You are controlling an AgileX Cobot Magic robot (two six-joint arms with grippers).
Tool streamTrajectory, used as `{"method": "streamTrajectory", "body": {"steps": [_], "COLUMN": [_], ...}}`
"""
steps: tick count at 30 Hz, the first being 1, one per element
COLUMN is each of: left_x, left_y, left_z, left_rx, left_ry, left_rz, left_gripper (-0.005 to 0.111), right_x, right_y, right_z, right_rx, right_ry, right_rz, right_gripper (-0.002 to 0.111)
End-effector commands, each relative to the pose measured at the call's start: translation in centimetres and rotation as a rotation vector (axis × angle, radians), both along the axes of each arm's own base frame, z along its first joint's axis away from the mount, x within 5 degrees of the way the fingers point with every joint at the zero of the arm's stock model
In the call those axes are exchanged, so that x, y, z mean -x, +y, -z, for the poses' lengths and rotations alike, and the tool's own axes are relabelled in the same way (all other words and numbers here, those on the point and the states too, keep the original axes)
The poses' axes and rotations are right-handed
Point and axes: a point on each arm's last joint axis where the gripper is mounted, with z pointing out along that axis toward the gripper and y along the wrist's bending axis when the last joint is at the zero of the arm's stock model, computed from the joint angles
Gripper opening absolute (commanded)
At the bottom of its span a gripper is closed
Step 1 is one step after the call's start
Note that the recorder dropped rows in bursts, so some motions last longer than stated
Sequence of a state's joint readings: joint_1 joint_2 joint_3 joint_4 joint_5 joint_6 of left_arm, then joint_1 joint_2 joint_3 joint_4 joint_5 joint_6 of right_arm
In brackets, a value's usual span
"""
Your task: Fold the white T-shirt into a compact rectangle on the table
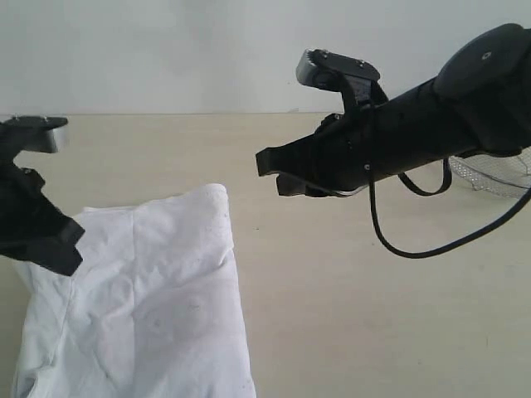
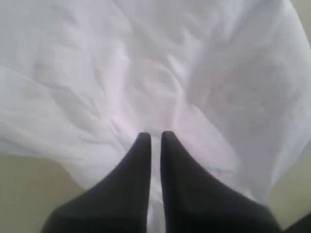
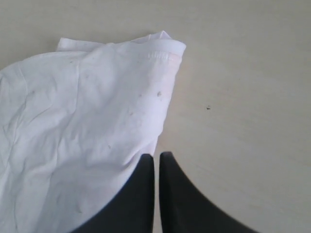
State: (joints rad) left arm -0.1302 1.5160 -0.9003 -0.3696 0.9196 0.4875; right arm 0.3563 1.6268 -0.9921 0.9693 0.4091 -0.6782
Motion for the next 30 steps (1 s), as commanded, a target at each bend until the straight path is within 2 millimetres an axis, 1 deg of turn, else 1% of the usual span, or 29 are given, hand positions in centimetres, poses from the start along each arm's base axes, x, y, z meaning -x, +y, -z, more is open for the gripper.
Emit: {"method": "streamTrajectory", "body": {"steps": [1,4,7,10,14,17,24,25,27,30], "left_x": [1.8,3.1,3.9,4.7,5.5,6.0,6.0,5.9,5.6,5.2], "left_y": [-1.6,-2.5,-2.7,-2.2,-0.9,-0.3,0.8,0.8,0.2,-1.5], "left_z": [1.1,1.7,2.3,3.0,4.1,4.7,4.8,4.7,4.2,2.5], "left_rx": [-0.017,-0.026,-0.049,-0.094,-0.215,-0.275,-0.397,-0.399,-0.340,-0.157], "left_ry": [0.127,0.204,0.241,0.283,0.319,0.331,0.330,0.329,0.318,0.271], "left_rz": [0.082,0.140,0.153,0.166,0.132,0.128,0.075,0.069,0.040,0.035], "left_gripper": [0.004,0.004,0.004,0.004,0.004,0.004,0.004,0.004,0.004,0.004], "right_x": [0.4,0.5,0.6,0.7,0.7,0.8,1.0,1.1,1.2,1.3], "right_y": [-0.2,-0.1,-0.1,-0.1,0.0,0.0,0.1,0.1,0.2,0.3], "right_z": [-0.1,-0.1,-0.1,-0.1,-0.1,-0.1,0.0,0.0,0.0,0.0], "right_rx": [0.008,0.006,0.004,0.002,0.001,0.001,-0.003,-0.002,0.000,-0.005], "right_ry": [0.014,0.020,0.025,0.032,0.038,0.042,0.058,0.059,0.062,0.075], "right_rz": [-0.045,-0.051,-0.056,-0.064,-0.073,-0.079,-0.104,-0.108,-0.124,-0.138], "right_gripper": [0.000,0.000,0.000,0.000,0.000,0.000,0.000,0.000,0.000,0.000]}}
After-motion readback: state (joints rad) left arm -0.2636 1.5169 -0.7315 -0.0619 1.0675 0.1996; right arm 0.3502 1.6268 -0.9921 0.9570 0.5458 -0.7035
